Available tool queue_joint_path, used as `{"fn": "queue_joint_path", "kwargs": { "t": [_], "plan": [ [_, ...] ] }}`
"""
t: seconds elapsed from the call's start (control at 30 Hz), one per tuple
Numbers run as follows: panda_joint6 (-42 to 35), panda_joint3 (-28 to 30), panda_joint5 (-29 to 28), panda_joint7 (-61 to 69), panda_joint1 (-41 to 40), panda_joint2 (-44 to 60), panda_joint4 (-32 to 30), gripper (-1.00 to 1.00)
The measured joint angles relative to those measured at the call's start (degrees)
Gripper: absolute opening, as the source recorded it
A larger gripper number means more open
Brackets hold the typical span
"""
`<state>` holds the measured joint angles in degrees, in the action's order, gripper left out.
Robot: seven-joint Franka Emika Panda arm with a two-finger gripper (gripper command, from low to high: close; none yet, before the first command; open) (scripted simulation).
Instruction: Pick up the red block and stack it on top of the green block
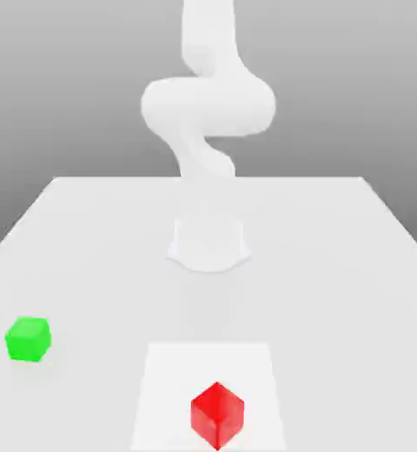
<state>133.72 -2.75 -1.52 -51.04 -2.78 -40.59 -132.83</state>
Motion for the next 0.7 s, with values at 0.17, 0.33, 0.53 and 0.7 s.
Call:
{"fn": "queue_joint_path", "kwargs": {
  "t": [0.17, 0.33, 0.53, 0.7],
  "plan": [
    [3.95, -5.07, -3.48, -10.93, -5.09, 10.81, -2.14, 0.0],
    [7.74, -8.73, -7.06, -21.66, -8.89, 21.37, -4.19, 0.0],
    [12.32, -10.46, -10.33, -33.79, -10.93, 33.88, -6.66, 0.0],
    [16.54, -10.51, -9.62, -41.44, -11.05, 43.62, -8.86, 0.0]
  ]
}}
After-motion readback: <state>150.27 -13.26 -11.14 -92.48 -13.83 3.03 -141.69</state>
